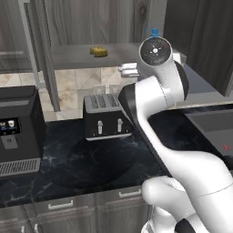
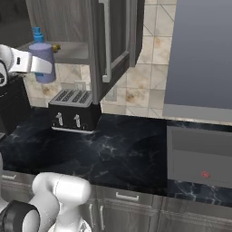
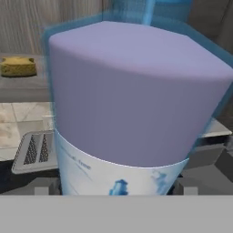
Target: Locate and retrieve the sponge and soap dispenser from the cabinet. Place them next to the sink.
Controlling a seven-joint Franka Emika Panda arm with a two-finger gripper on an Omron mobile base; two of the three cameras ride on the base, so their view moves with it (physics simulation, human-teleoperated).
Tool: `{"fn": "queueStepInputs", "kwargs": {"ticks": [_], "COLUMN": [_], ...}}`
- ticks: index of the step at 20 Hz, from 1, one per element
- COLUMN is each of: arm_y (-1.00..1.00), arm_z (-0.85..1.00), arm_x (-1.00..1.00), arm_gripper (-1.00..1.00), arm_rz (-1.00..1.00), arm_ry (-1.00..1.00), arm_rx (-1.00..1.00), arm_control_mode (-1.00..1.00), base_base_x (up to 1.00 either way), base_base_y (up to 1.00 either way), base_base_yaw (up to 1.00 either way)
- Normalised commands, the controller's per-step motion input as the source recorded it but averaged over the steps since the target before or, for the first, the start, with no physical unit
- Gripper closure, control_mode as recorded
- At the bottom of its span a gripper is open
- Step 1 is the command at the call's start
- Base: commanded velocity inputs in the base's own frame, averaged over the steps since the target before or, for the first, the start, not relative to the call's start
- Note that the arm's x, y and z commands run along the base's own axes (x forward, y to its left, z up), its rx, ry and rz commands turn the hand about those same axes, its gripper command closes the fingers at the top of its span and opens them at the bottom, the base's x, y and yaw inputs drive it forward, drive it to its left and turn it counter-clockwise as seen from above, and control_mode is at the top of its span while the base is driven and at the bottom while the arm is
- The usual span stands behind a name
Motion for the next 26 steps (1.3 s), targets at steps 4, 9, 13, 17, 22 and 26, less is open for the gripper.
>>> {"fn": "queueStepInputs", "kwargs": {"ticks": [4,9,13,17,22,26], "arm_y": [-0.16,-0.10,0.05,-0.07,-0.28,-0.33], "arm_z": [-0.42,-0.40,-0.41,-0.46,-0.53,-0.74], "arm_x": [-0.76,0.12,0.02,0.32,0.26,0.27], "arm_gripper": [1.00,1.00,1.00,1.00,1.00,1.00], "arm_rz": [-0.13,-0.12,-0.04,-0.06,-0.03,-0.02], "arm_ry": [0.02,0.08,-0.04,-0.04,-0.01,0.00], "arm_rx": [-0.08,-0.16,-0.04,0.02,0.17,0.10], "arm_control_mode": [-1.00,-1.00,-1.00,-1.00,-1.00,-1.00], "base_base_x": [0.00,0.00,0.00,0.00,0.00,0.00], "base_base_y": [0.00,0.00,0.00,0.00,0.00,0.00], "base_base_yaw": [0.00,0.00,0.00,0.00,0.00,0.00]}}
